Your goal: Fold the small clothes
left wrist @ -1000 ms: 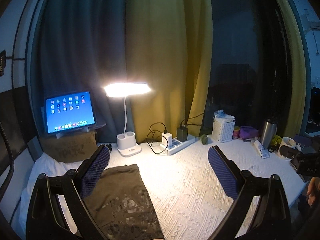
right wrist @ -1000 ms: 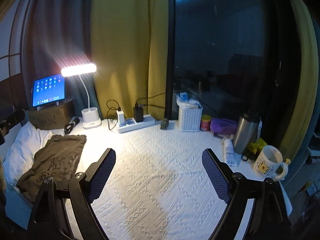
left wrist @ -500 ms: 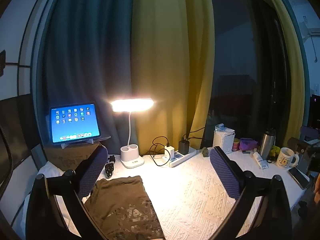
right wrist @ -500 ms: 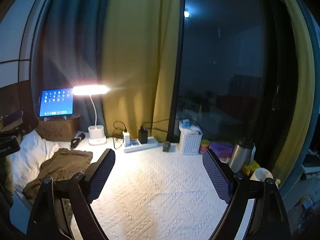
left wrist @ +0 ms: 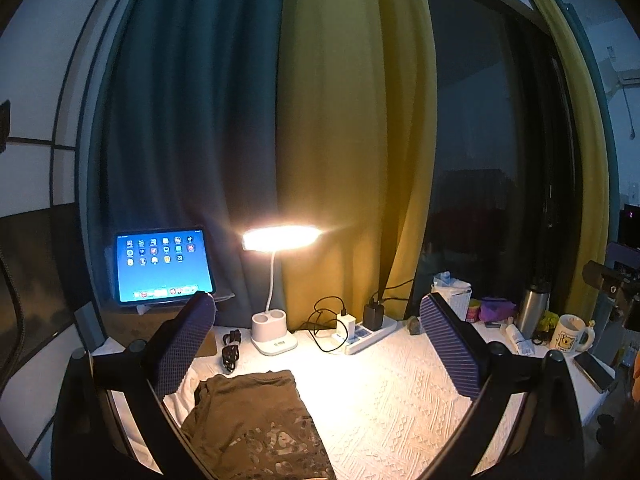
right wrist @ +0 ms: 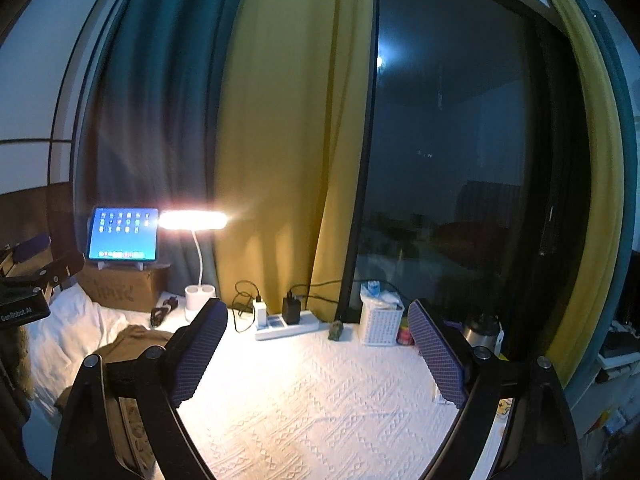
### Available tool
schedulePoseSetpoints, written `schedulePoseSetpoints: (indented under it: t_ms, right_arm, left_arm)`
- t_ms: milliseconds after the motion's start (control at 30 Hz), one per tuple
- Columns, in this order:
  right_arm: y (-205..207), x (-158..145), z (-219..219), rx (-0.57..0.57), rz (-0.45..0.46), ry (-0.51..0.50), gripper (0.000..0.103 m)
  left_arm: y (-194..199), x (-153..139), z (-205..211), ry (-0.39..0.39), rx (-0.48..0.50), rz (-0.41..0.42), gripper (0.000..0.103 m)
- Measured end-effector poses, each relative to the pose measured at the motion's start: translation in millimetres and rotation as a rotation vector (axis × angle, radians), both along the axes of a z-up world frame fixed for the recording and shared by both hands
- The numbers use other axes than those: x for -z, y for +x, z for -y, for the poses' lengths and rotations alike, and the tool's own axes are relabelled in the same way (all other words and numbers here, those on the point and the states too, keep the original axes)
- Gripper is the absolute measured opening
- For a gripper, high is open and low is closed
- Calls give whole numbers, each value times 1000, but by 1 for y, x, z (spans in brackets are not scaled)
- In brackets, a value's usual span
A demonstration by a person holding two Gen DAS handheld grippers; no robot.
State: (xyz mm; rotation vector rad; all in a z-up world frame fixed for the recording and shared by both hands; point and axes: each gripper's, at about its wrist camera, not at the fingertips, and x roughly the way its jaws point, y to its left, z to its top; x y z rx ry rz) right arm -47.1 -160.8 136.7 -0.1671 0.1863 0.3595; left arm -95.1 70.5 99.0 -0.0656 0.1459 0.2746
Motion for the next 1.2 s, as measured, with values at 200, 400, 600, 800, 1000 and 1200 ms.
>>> schedulePoseSetpoints:
  t_ms: [200, 400, 600, 800, 1000, 1200]
  right_arm:
    - [-8, -12, -4, 1, 28, -4, 94]
    - [-19, -22, -5, -5, 49, 8, 95]
    - [-32, -32, -9, -7, 81, 9, 96]
    - [-39, -34, -11, -11, 94, 11, 97]
    - [-34, -31, -12, -15, 73, 9, 98]
    - [-27, -27, -12, -15, 53, 6, 98]
  left_arm:
    - [-11, -9, -5, -7, -13, 30, 102]
    - [-19, -16, -11, -36, 21, 53, 102]
    - [-29, -22, -19, -49, 30, 74, 102]
    - [-37, -23, -22, -48, 24, 85, 102]
    - [-39, -21, -26, -60, 13, 82, 102]
    - [-40, -21, -25, -65, 6, 78, 102]
